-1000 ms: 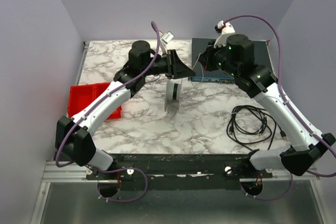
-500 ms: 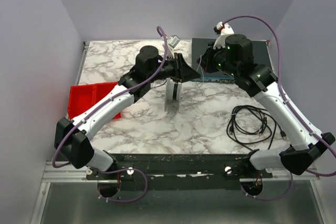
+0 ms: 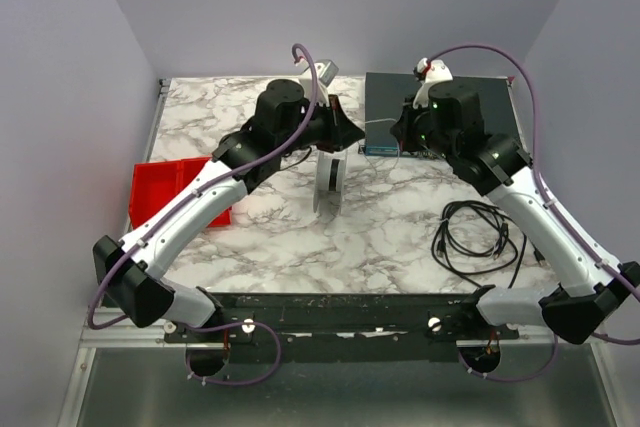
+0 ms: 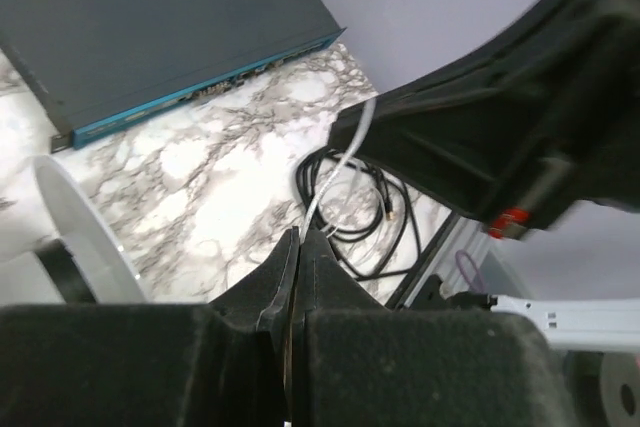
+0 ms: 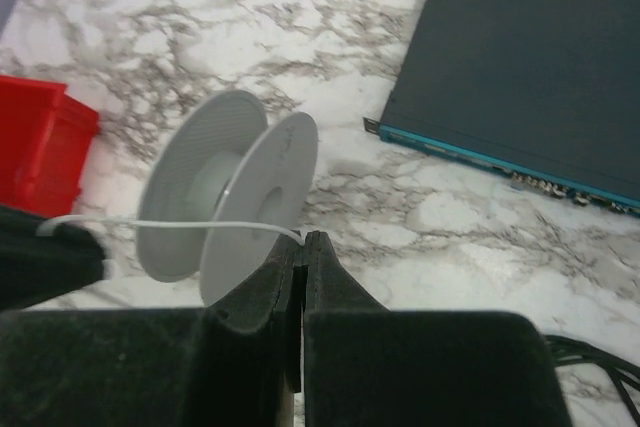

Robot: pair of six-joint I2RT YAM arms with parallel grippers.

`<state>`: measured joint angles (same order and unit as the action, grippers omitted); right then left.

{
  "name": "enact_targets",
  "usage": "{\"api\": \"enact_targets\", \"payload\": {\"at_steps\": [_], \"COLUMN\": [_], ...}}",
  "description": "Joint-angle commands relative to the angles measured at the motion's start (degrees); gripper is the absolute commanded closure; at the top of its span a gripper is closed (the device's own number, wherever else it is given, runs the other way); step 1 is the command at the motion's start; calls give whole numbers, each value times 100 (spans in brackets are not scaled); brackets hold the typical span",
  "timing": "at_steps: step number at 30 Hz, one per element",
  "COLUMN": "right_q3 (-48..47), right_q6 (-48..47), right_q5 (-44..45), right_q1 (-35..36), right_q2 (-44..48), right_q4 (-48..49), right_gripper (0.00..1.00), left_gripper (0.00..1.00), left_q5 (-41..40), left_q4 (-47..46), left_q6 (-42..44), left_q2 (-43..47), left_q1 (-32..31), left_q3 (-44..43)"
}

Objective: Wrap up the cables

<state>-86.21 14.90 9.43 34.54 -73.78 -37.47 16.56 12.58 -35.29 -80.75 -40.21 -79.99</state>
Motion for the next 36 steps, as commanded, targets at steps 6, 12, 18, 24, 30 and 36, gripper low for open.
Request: {"api": "enact_targets", "payload": {"at_steps": [6, 12, 18, 24, 30, 36], "right_q3": [817, 1025, 1544, 1933, 1917, 1858], "right_q6": [-260, -405, -576, -650, -649, -629], "right_q5": [1080, 96, -1356, -2125, -2540, -2717], "right_q1": [35, 33, 34, 35, 33, 35], "right_q2": [-20, 213, 654, 971, 909, 852], "right_q4": [377, 1084, 1891, 2337, 2458, 2481], "right_gripper": [92, 65, 51, 42, 42, 45], "left_gripper": [100, 100, 100, 100, 100, 100], "left_q5": [-204, 52, 444, 964, 1253, 1417], "left_q4": [2677, 3178, 3255, 3271, 3312, 3242], "left_q6": [1041, 1328, 1401, 1351, 1292, 1218], "left_q2": [72, 18, -114, -273, -407, -491], "left_q1": [-21, -16, 1, 163, 270, 302], "left_q3": [-1711, -1986, -2054, -2259, -2447, -2478]}}
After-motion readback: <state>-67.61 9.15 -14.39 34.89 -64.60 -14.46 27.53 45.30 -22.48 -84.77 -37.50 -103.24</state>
